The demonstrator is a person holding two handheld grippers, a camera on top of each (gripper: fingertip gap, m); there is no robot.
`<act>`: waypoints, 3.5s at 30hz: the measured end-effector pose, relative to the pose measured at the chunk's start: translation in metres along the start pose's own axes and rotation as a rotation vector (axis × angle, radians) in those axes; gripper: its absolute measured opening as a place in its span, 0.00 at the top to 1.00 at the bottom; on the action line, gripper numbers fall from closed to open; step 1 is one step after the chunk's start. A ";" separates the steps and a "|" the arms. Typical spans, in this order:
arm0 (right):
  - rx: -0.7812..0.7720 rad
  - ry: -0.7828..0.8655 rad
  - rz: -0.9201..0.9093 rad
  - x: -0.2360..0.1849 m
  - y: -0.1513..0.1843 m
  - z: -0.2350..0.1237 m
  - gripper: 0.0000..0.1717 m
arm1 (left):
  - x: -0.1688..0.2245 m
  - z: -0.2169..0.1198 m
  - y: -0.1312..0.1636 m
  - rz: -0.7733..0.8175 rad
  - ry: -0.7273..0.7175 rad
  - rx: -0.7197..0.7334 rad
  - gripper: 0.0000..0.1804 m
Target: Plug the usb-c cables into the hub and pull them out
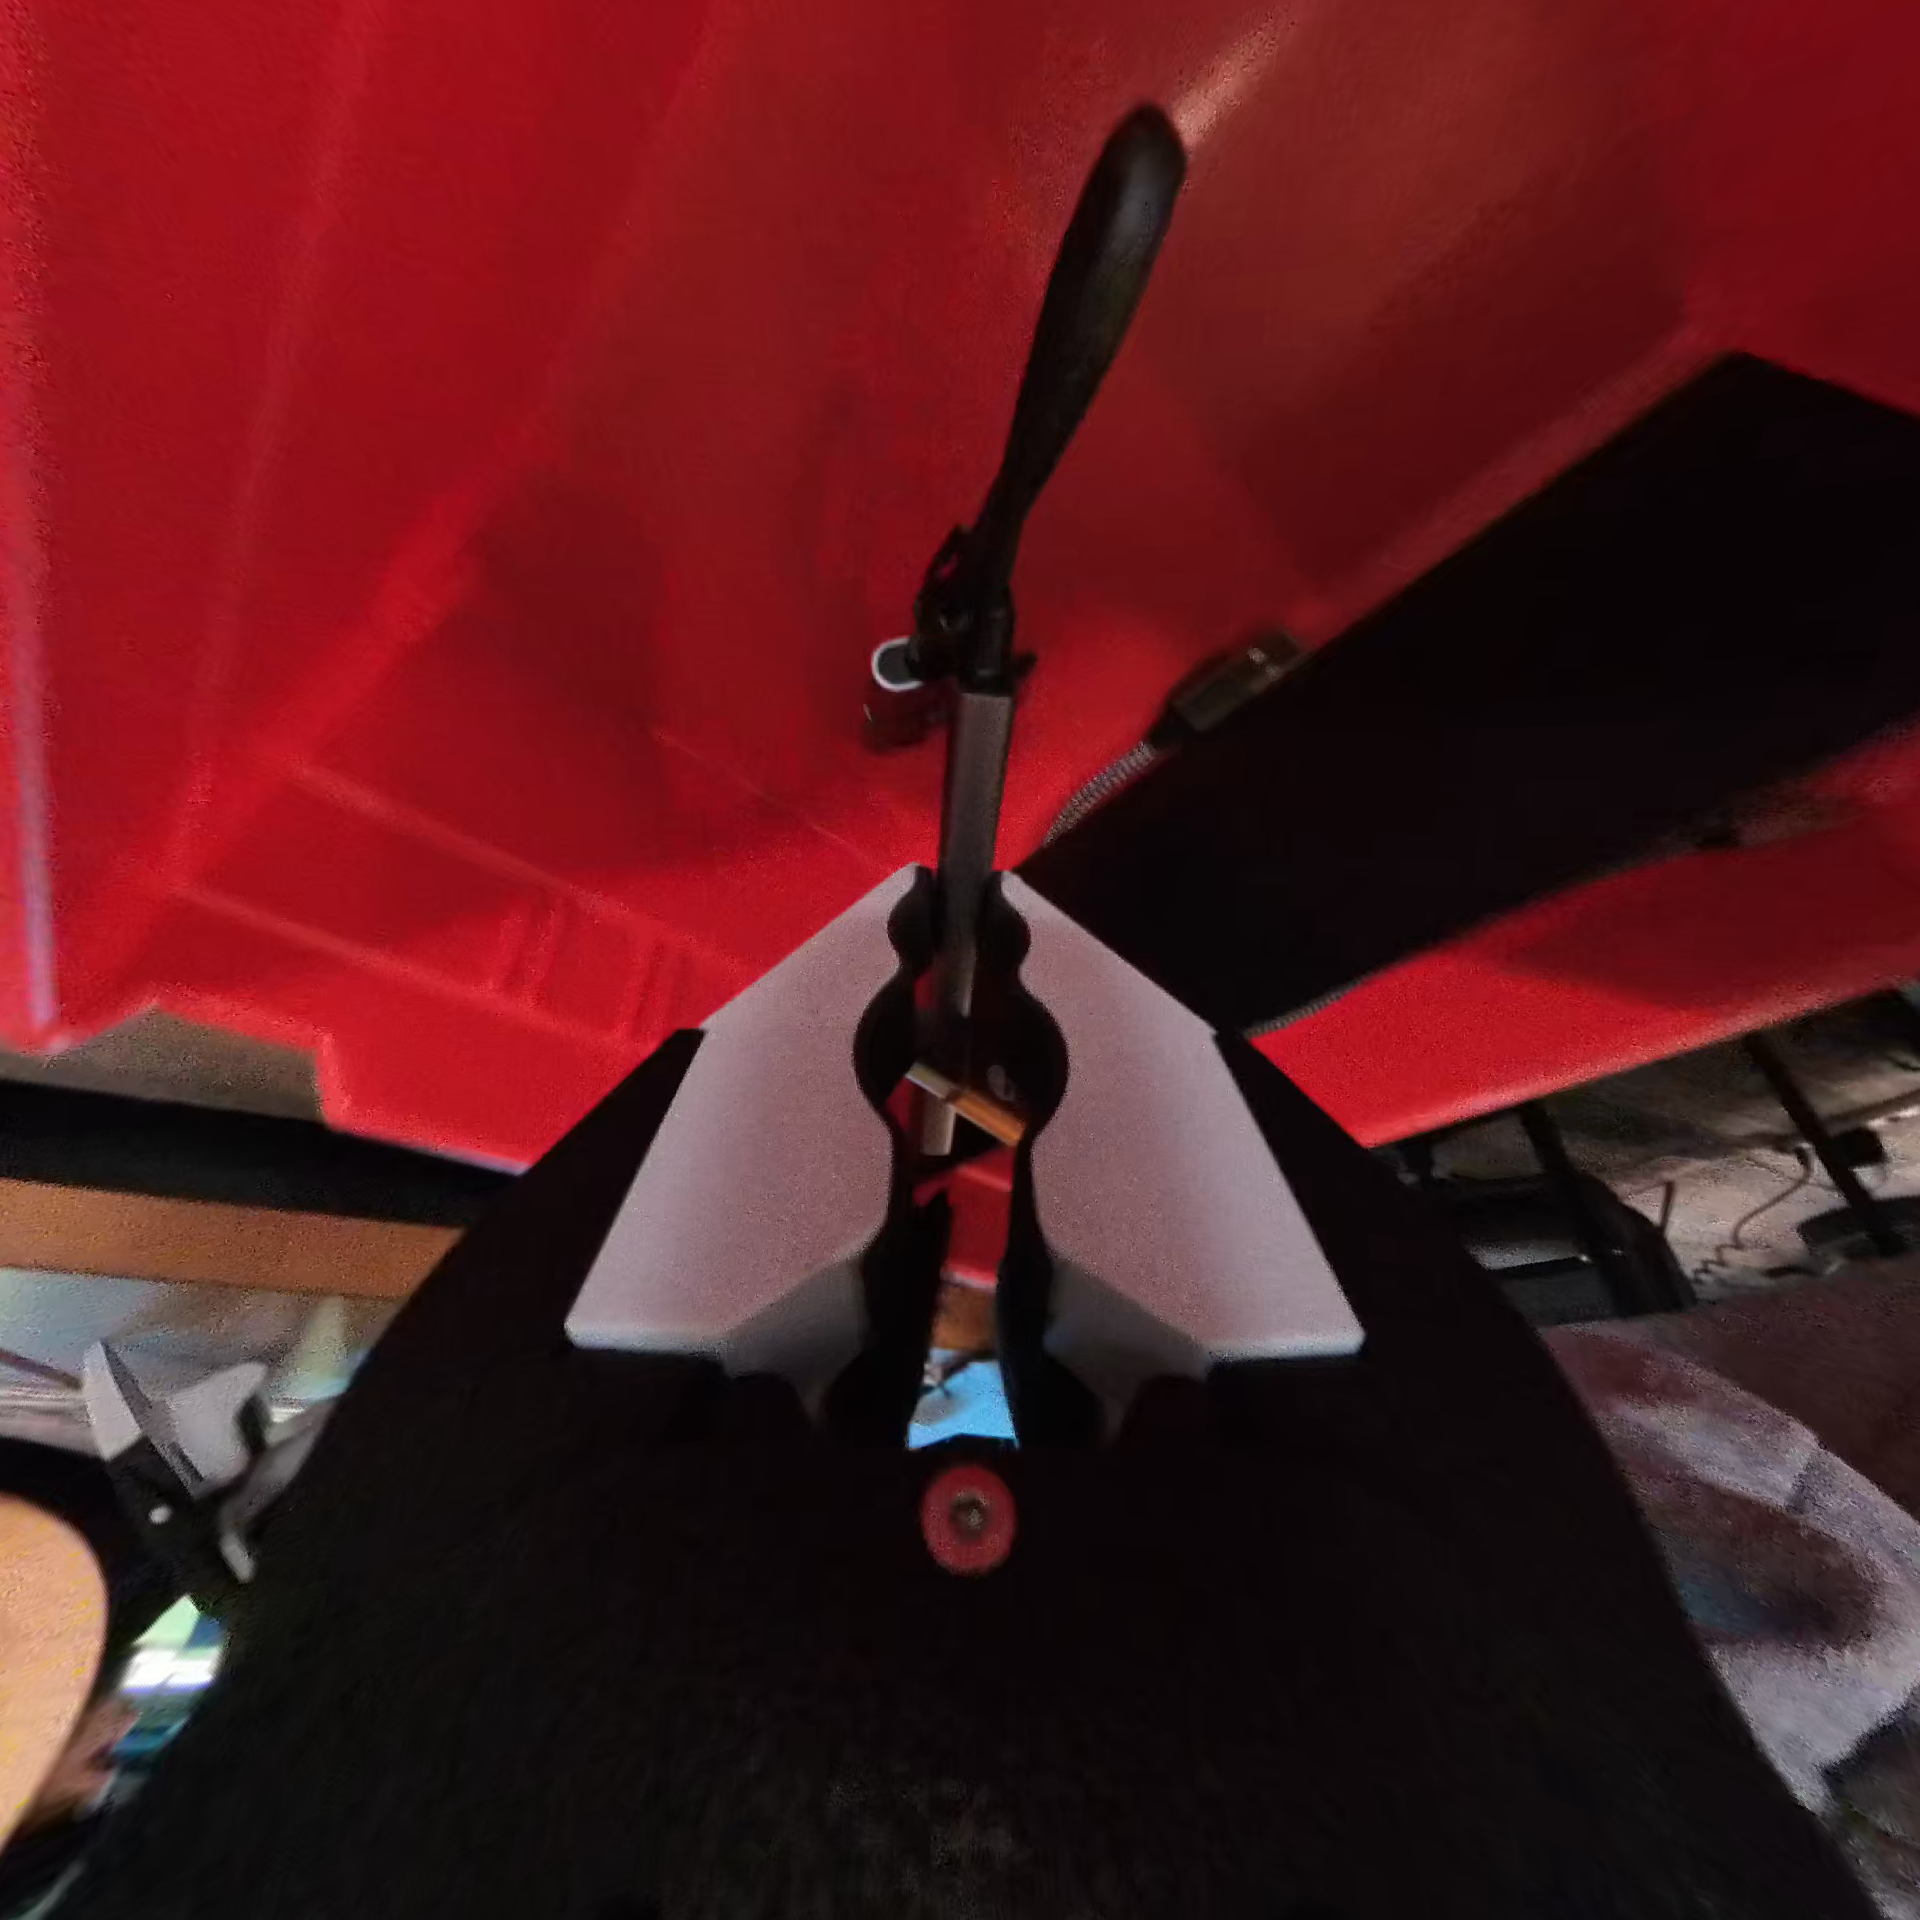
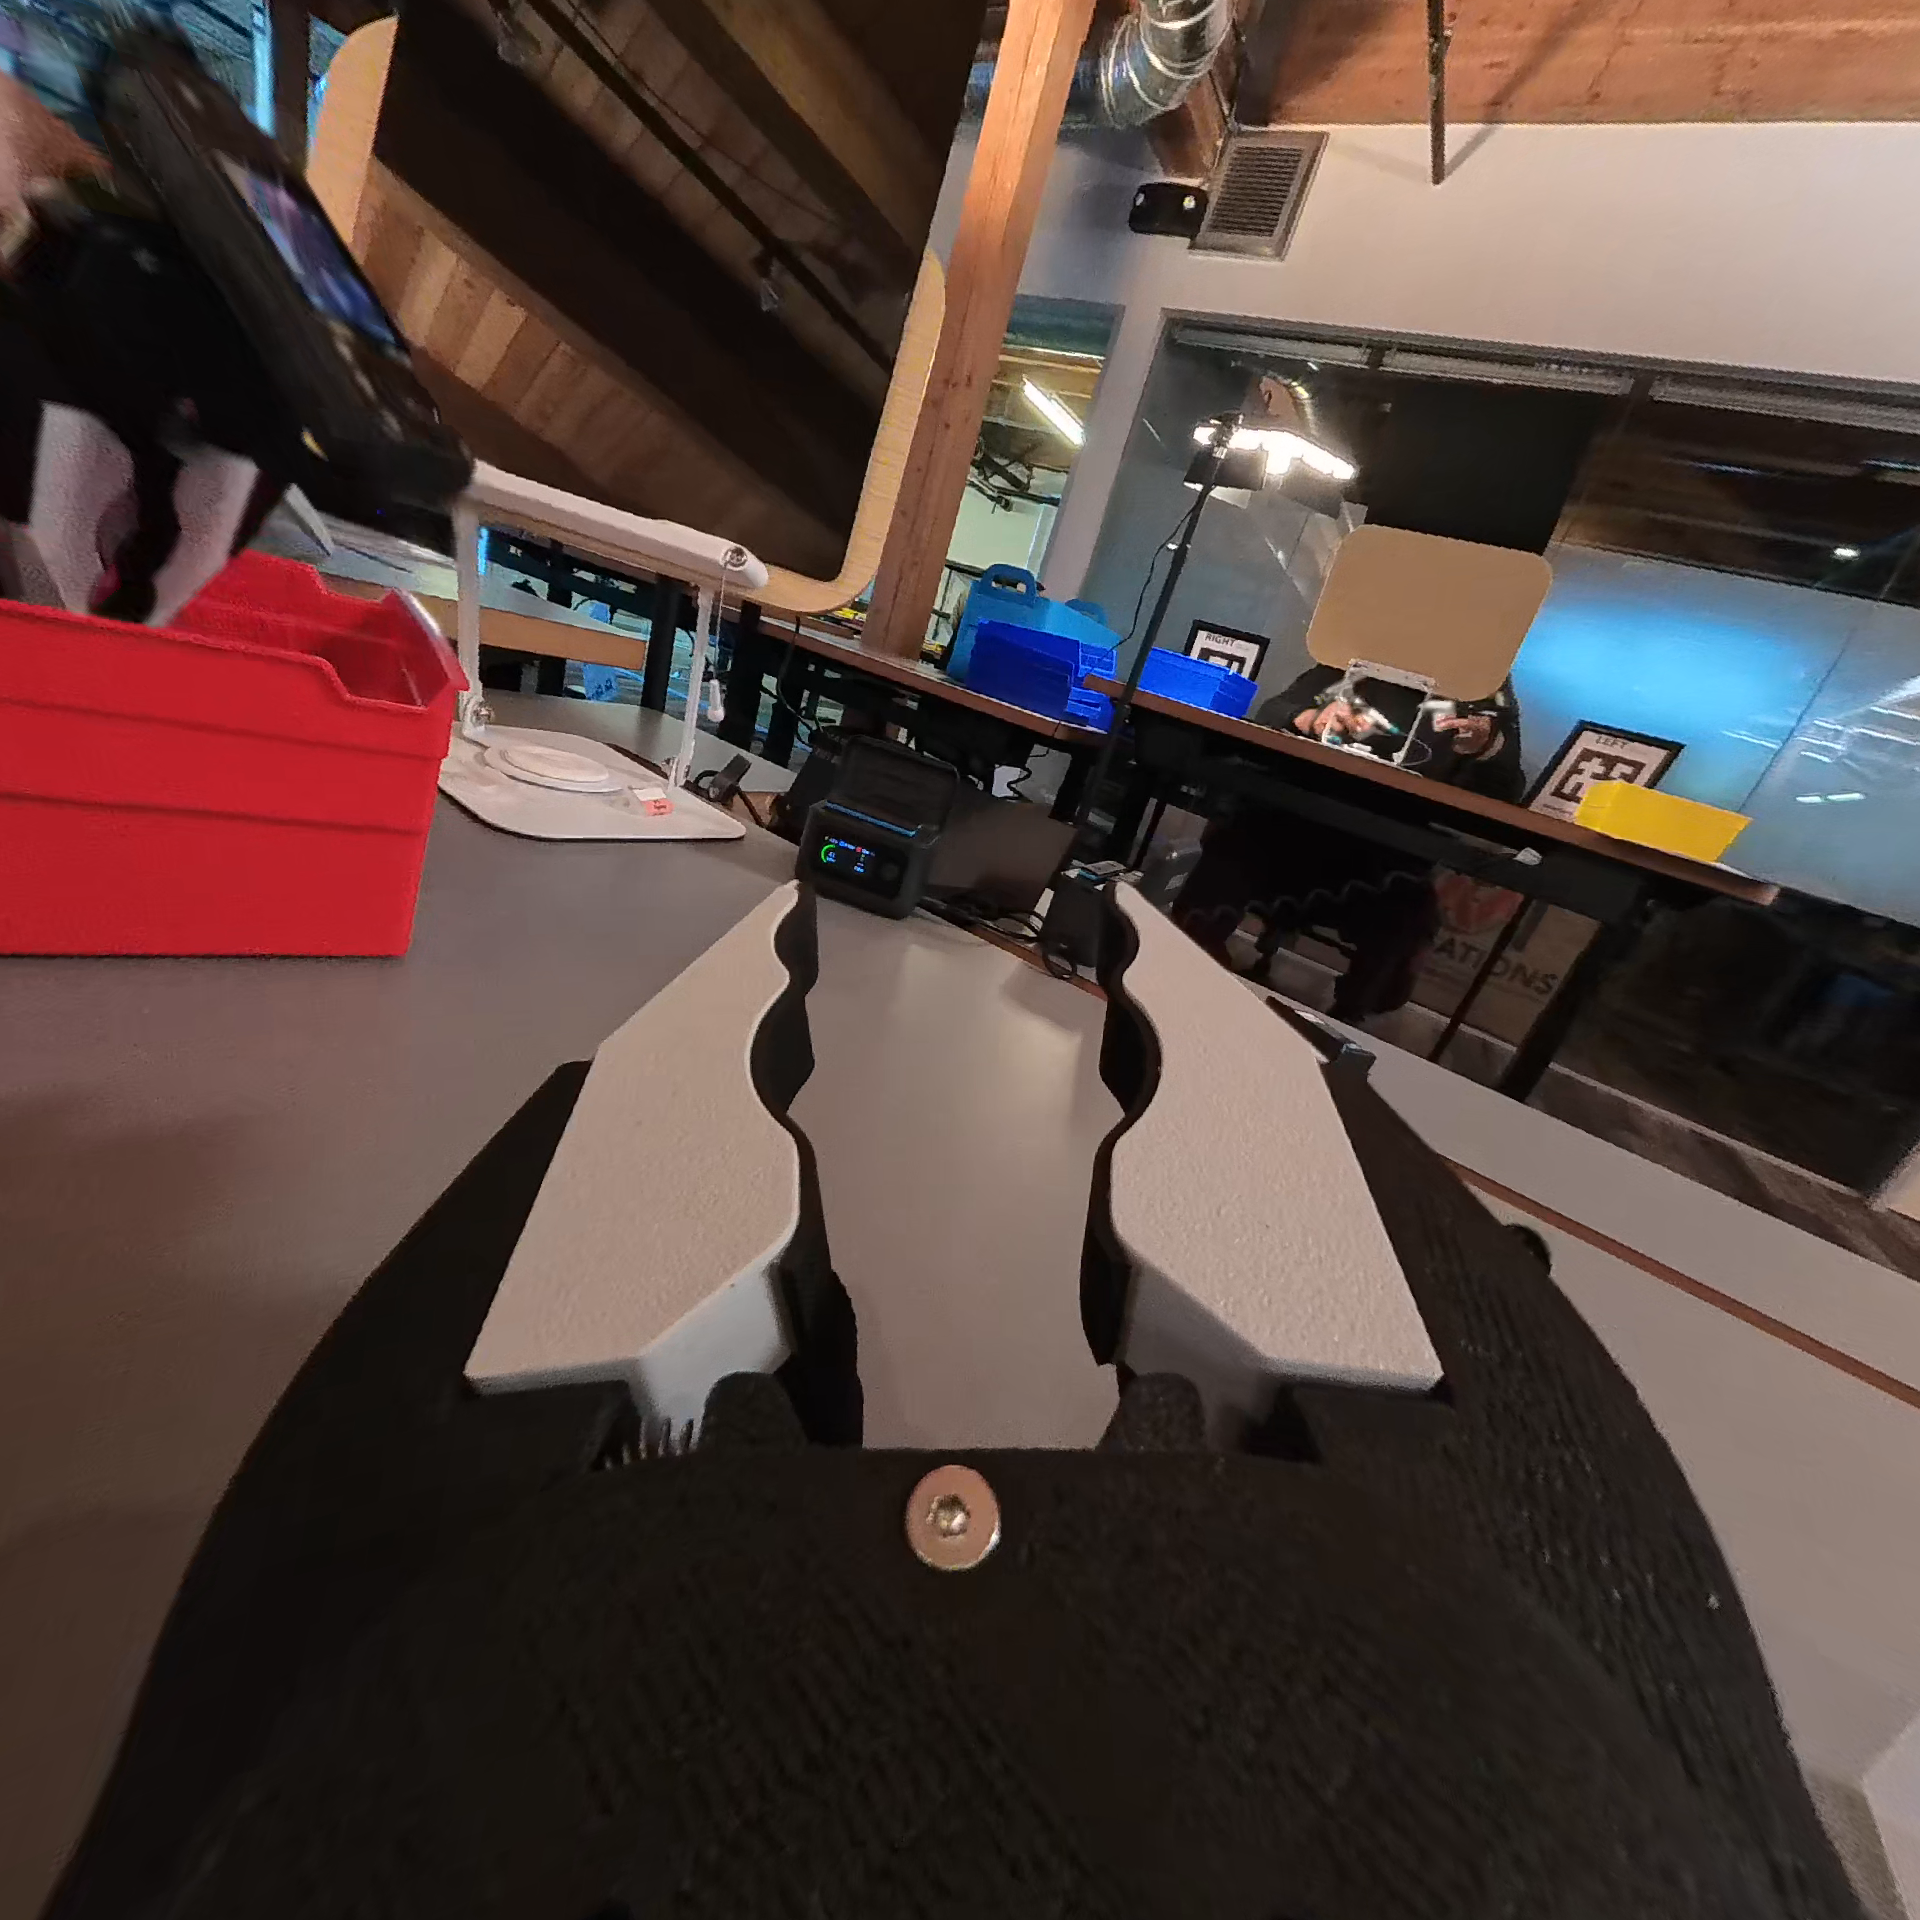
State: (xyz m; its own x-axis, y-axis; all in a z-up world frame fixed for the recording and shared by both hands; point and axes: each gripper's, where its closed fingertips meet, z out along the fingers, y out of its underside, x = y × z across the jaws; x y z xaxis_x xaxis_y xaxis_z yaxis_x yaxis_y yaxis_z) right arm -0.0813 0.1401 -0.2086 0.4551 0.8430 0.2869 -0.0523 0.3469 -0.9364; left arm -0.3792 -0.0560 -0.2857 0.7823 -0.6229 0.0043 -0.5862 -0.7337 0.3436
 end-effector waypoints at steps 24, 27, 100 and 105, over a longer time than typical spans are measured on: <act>0.037 0.155 -0.015 0.040 -0.003 -0.012 0.72 | 0.125 -0.072 -0.222 0.028 0.078 0.637 0.96; 0.041 0.132 -0.026 0.037 -0.002 -0.013 0.72 | 0.113 -0.060 -0.226 0.014 0.058 0.638 0.93; 0.042 0.096 0.006 0.036 -0.006 -0.011 0.74 | 0.158 -0.083 -0.192 -0.368 -0.226 1.048 0.82; 0.037 0.095 0.013 0.036 -0.004 -0.011 0.74 | 0.169 -0.099 -0.175 -0.373 -0.192 1.091 0.82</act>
State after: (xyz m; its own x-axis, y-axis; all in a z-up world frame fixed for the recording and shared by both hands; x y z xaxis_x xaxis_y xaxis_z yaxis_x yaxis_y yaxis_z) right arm -0.0548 0.1646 -0.1963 0.5367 0.8050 0.2529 -0.0906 0.3529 -0.9313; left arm -0.1236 -0.0059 -0.2517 0.9542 -0.2818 -0.1004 -0.2698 -0.6655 -0.6959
